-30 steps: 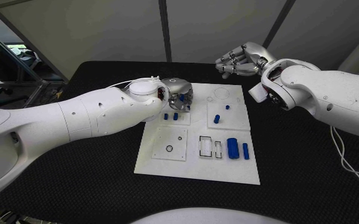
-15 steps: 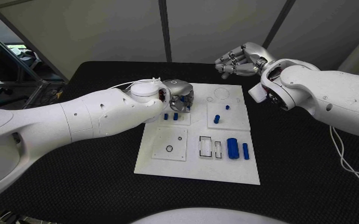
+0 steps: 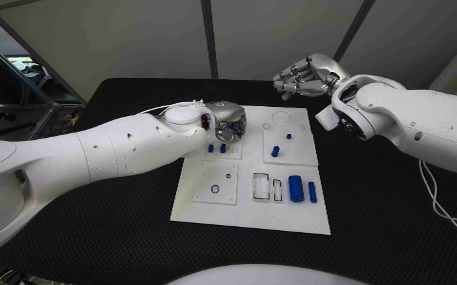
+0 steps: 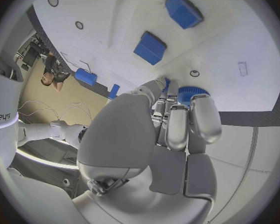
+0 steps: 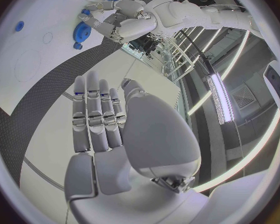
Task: Assemble the parts on the task board
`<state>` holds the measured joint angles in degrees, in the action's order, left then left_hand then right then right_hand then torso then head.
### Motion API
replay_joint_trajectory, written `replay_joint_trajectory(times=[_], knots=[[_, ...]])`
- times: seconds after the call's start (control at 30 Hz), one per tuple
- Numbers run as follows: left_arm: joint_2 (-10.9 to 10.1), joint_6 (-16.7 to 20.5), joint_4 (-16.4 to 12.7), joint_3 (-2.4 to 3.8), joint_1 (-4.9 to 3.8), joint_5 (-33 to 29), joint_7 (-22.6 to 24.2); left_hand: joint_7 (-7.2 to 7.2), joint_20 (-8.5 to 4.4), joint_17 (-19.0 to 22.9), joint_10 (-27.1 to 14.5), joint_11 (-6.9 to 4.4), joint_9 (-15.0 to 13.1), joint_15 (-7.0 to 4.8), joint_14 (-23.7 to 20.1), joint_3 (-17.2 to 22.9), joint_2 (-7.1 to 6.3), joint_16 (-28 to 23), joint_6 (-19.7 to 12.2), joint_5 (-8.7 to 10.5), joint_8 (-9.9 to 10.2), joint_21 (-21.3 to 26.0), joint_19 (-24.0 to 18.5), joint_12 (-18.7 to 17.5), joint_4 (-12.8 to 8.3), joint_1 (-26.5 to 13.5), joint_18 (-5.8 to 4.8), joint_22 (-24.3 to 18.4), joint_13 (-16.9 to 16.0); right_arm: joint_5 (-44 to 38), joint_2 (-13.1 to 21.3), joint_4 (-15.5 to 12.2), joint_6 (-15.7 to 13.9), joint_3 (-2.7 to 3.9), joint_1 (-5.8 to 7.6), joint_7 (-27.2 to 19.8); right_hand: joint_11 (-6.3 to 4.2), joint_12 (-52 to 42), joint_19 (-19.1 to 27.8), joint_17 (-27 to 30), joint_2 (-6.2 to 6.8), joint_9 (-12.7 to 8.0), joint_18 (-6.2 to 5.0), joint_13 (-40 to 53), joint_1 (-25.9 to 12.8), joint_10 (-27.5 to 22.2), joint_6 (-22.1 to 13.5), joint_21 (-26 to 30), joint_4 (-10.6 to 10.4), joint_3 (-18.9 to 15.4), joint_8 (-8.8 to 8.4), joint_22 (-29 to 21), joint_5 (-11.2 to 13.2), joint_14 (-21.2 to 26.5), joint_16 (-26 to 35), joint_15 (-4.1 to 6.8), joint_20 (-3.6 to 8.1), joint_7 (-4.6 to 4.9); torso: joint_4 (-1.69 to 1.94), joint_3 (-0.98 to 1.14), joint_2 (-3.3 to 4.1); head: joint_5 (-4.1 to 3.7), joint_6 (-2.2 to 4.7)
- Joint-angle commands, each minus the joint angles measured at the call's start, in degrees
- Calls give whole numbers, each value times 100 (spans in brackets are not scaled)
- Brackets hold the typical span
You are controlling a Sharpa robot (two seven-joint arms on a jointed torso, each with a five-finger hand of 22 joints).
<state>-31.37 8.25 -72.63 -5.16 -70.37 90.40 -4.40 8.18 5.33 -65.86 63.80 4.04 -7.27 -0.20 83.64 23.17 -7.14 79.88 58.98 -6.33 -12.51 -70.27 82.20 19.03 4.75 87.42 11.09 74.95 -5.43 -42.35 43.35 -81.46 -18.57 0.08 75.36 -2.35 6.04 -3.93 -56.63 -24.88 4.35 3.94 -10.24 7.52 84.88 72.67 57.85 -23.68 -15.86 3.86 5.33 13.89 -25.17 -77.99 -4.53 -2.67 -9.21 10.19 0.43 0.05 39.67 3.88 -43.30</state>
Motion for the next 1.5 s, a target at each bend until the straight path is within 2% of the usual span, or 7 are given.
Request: replay_joint_trajectory(times=[0.03, 0.33, 0.47, 0.63, 0.9, 1.2, 1.5], knots=[[-44, 41, -37, -25, 32, -49, 161, 15, 6, 23, 79, 26, 16, -6, 51, 180, -28, 19, 62, 18, 77, -41, 39, -123, -87, 17, -681, 181, 1, 12, -4, -6, 22, 3, 10, -56, -12, 10, 4, 8, 26, 5, -23, -5, 46, -18, -7, 28, 3, 32, 23, -5, -20, -3, 30, -2, -33, 5, 9, -1, -1, 2, 3], [-231, 298, -226, 7, 36, -266, 236, 75, 28, 54, 132, 70, 51, 28, 41, 383, -119, 29, 87, 2, 205, -54, 23, -325, -208, -151, -680, 218, 0, 12, -4, 10, 22, 3, 10, -60, -13, 9, 2, 8, 29, 6, -23, -8, 48, -16, -6, 29, 3, 42, 25, -6, -31, -6, 32, -1, -32, 5, 11, -2, -7, 4, 13], [-304, 383, -305, 121, 36, -331, 250, 81, 30, 46, 140, 71, 54, 34, 43, 412, -120, 36, 95, -12, 217, -64, 25, -347, -224, -168, -682, 229, -2, 12, -3, 22, 20, 3, 9, -63, -12, 9, -1, 9, 32, 6, -23, -10, 47, -14, -6, 31, 2, 52, 26, -6, -41, -8, 33, -1, -32, 5, 14, -5, 0, 10, 27], [-436, 499, -467, 333, 38, -368, 265, 86, 34, 29, 162, 73, 54, 37, 49, 438, -130, 48, 117, -16, 227, -83, 30, -368, -240, -201, -685, 246, -9, 12, -6, 36, 16, 3, 8, -68, -12, 9, -1, 9, 32, 6, -23, -10, 47, -14, -6, 31, 2, 52, 26, -6, -41, -8, 33, -1, -32, 5, 11, -3, -1, 22, 41], [-710, 454, -765, 543, 43, -382, 215, 85, 37, 15, 194, 71, 54, 37, 57, 460, -147, 62, 146, -14, 239, -100, 35, -394, -254, -253, -688, 264, -18, 12, 7, 39, 19, 3, 5, -68, -13, 8, -3, 9, 32, 6, -23, -12, 47, -12, -5, 32, 1, 62, 28, -7, -51, -10, 35, 0, -31, 4, 10, -2, 1, 32, 34], [-1071, 156, -911, 588, 69, -561, 82, 82, 41, 26, 213, 71, 58, 38, 57, 471, -174, 65, 161, -9, 264, -92, 31, -434, -253, -337, -686, 265, -27, 12, 24, 42, 19, 3, 3, -65, -13, 8, -3, 9, 32, 6, -23, -12, 47, -12, -5, 32, 1, 62, 28, -7, -51, -10, 35, 0, -31, 4, 14, 1, 0, 51, 21], [-1262, 78, -918, 591, 285, -611, 27, 79, 42, 28, 223, 69, 59, 38, 57, 474, -181, 67, 168, -8, 271, -94, 31, -446, -252, -364, -686, 268, -31, 12, 32, 38, 18, 3, -3, -66, -13, 8, -3, 9, 32, 6, -23, -12, 47, -12, -5, 32, 1, 62, 28, -7, -51, -10, 35, 0, -31, 4, 4, -4, -1, 63, 34]])
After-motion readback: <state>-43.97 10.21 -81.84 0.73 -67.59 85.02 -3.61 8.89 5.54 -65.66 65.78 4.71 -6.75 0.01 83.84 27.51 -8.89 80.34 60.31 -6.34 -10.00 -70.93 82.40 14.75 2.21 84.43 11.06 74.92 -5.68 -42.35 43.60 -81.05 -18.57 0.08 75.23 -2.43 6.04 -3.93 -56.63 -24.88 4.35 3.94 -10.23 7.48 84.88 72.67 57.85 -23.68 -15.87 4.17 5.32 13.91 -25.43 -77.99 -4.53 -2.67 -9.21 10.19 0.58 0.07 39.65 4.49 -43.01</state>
